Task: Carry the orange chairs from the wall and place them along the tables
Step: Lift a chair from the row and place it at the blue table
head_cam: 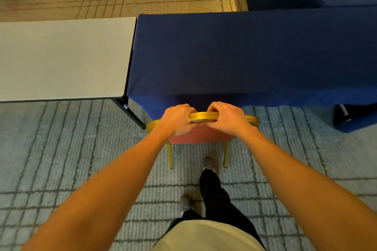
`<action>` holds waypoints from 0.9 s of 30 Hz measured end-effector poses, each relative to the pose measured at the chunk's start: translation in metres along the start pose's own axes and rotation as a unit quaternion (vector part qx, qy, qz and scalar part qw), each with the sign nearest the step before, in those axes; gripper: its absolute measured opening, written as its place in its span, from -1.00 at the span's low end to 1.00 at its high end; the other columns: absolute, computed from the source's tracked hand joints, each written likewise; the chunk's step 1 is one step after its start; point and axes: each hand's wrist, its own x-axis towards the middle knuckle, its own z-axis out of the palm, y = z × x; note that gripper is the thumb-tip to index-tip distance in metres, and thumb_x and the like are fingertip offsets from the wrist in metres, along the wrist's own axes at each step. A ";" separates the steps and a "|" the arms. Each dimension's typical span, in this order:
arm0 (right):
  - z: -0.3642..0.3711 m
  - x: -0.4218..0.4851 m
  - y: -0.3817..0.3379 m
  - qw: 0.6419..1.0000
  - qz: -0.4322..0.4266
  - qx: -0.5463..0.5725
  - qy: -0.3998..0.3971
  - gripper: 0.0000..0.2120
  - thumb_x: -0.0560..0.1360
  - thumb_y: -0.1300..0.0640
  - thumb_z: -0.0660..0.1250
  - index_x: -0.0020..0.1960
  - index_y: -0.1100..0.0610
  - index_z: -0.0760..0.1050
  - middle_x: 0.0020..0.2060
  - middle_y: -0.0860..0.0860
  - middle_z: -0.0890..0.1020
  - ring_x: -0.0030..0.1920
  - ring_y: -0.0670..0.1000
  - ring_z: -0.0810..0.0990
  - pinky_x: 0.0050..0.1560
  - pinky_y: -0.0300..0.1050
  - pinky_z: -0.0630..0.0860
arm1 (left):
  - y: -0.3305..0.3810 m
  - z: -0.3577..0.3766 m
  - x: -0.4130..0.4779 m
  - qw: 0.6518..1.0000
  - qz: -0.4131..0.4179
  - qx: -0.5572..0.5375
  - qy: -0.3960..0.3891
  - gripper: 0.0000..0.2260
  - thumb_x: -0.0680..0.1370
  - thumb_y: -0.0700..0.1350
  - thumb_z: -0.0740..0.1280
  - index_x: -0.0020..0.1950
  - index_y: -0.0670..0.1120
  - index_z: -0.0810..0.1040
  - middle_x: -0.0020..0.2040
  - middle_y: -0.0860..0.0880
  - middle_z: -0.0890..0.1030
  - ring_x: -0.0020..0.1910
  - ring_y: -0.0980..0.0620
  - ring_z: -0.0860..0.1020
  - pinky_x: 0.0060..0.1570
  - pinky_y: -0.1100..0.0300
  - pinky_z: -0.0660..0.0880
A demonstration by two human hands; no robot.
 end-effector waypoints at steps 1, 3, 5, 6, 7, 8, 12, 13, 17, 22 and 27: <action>0.005 -0.013 -0.001 0.999 0.008 0.018 -0.029 -0.67 0.38 -0.22 0.44 0.09 -0.18 0.50 -0.01 -0.21 0.63 0.01 -0.05 0.60 -0.12 -0.08 0.41 | 0.002 0.008 -0.013 1.000 0.002 -0.002 -0.017 -0.71 0.54 0.26 0.33 0.18 0.19 0.63 0.02 0.10 0.62 -0.02 -0.02 0.60 -0.14 0.06 0.48; 0.015 -0.035 -0.003 0.998 0.018 0.026 -0.059 -0.58 0.37 -0.24 0.45 0.20 -0.23 0.51 0.08 -0.23 0.65 0.10 -0.06 0.60 -0.03 -0.07 0.47 | 0.006 0.022 -0.035 0.999 -0.003 -0.008 -0.038 -0.70 0.53 0.29 0.32 0.20 0.25 0.61 0.02 0.09 0.68 -0.01 -0.06 0.62 -0.08 0.02 0.54; 0.029 -0.055 -0.003 0.997 0.024 0.018 -0.068 -0.58 0.38 -0.26 0.44 0.21 -0.23 0.55 0.12 -0.22 0.66 0.15 -0.04 0.60 0.02 -0.08 0.48 | 0.010 0.035 -0.052 0.998 -0.003 -0.006 -0.069 -0.67 0.51 0.35 0.31 0.22 0.30 0.58 0.00 0.08 0.70 -0.03 -0.07 0.63 -0.05 -0.01 0.57; 0.036 -0.063 -0.003 0.997 0.027 0.014 -0.075 -0.58 0.39 -0.27 0.44 0.22 -0.23 0.56 0.12 -0.21 0.66 0.15 -0.03 0.60 0.03 -0.08 0.47 | 0.011 0.041 -0.059 0.996 -0.001 0.001 -0.084 -0.63 0.49 0.42 0.28 0.23 0.32 0.57 -0.04 0.09 0.70 -0.06 -0.05 0.63 -0.06 -0.02 0.58; 0.042 -0.071 -0.003 0.996 0.031 0.011 -0.082 -0.58 0.40 -0.28 0.43 0.23 -0.23 0.56 0.12 -0.21 0.66 0.15 -0.03 0.60 0.03 -0.08 0.47 | 0.013 0.046 -0.066 0.995 0.002 0.007 -0.095 -0.58 0.47 0.47 0.26 0.22 0.33 0.56 -0.08 0.10 0.69 -0.09 -0.03 0.63 -0.07 -0.02 0.58; 0.048 -0.078 -0.004 0.995 0.034 0.010 -0.089 -0.57 0.40 -0.29 0.43 0.24 -0.24 0.55 0.11 -0.21 0.65 0.14 -0.03 0.59 0.04 -0.07 0.48 | 0.014 0.052 -0.073 0.995 0.004 0.012 -0.098 -0.56 0.46 0.50 0.24 0.22 0.33 0.55 -0.11 0.11 0.68 -0.10 -0.01 0.63 -0.09 -0.01 0.57; 0.063 -0.102 -0.009 0.994 0.035 0.010 -0.100 -0.58 0.43 -0.30 0.42 0.25 -0.26 0.53 0.09 -0.20 0.65 0.11 -0.04 0.59 0.03 -0.03 0.49 | 0.016 0.070 -0.094 0.995 0.009 0.022 -0.098 -0.66 0.55 0.35 0.27 0.30 0.33 0.50 -0.08 0.12 0.68 -0.07 0.01 0.63 -0.10 0.04 0.53; 0.067 -0.107 -0.009 0.994 0.029 0.005 -0.103 -0.60 0.43 -0.28 0.42 0.25 -0.26 0.53 0.09 -0.20 0.65 0.11 -0.03 0.59 0.04 -0.03 0.49 | 0.018 0.072 -0.100 0.994 0.014 0.024 -0.101 -0.68 0.57 0.30 0.28 0.31 0.33 0.50 -0.07 0.11 0.68 -0.08 0.01 0.62 -0.10 0.05 0.51; 0.081 -0.123 -0.008 0.992 0.014 -0.021 -0.120 -0.57 0.45 -0.22 0.44 0.29 -0.22 0.50 0.12 -0.14 0.65 0.13 0.02 0.60 0.10 0.02 0.51 | 0.025 0.085 -0.118 0.994 0.007 0.019 -0.106 -0.71 0.59 0.19 0.29 0.31 0.30 0.48 -0.03 0.10 0.68 -0.04 -0.02 0.64 -0.06 0.04 0.53; 0.099 -0.141 -0.008 0.995 0.010 -0.012 -0.099 -0.50 0.45 -0.19 0.46 0.36 -0.13 0.49 0.20 -0.07 0.64 0.18 0.06 0.60 0.18 0.04 0.52 | 0.032 0.103 -0.137 0.997 -0.020 0.002 -0.074 -0.63 0.56 0.17 0.31 0.37 0.31 0.46 0.08 0.10 0.69 0.02 -0.03 0.65 0.00 -0.02 0.59; 0.098 -0.147 -0.011 0.992 0.001 0.003 -0.124 -0.40 0.49 -0.20 0.43 0.46 -0.06 0.39 0.28 -0.05 0.58 0.27 0.04 0.54 0.26 0.04 0.44 | 0.036 0.108 -0.141 0.997 -0.058 -0.008 -0.051 -0.71 0.55 0.14 0.37 0.26 0.17 0.60 -0.01 0.08 0.69 -0.03 0.00 0.64 -0.07 0.04 0.57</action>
